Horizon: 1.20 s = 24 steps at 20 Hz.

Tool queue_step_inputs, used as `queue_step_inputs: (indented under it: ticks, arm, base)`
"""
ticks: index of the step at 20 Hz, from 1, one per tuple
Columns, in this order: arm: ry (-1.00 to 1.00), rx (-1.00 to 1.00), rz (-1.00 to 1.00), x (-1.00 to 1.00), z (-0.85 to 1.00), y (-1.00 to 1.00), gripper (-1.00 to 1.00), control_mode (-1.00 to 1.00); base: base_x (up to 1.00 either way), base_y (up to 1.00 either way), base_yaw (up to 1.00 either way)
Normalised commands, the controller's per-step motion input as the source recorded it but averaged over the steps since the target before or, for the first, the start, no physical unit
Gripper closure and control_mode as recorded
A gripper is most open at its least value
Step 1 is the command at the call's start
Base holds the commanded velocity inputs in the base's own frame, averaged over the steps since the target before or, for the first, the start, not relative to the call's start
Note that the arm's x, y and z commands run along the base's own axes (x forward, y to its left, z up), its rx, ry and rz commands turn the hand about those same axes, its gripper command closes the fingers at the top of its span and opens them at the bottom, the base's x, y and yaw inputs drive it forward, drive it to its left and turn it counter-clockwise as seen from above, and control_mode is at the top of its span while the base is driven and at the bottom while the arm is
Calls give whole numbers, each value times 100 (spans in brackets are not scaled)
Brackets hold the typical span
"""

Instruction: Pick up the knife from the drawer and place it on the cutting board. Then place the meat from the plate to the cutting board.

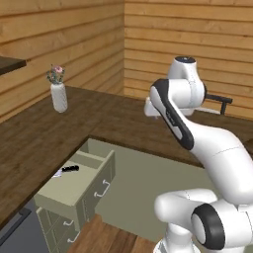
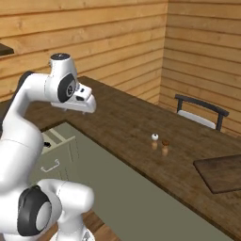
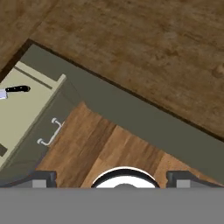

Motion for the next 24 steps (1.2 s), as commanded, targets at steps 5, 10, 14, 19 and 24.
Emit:
queue_step_inputs:
  ticks: [5, 10, 14, 19, 24]
  arm:
    - [0, 5, -19, 12, -27, 16, -100, -100]
    - [2, 7, -3, 46, -62, 77, -100, -100]
    - [0, 8, 0, 15, -60, 99, -100, -100]
    - [0, 8, 0, 0, -73, 93, -100, -100]
    - [0, 1, 0, 0, -74, 62, -100, -100]
  base:
    - [0, 0, 0]
    - [0, 0, 0]
    - [0, 0, 0]
    - [0, 0, 0]
    - [0, 0, 0]
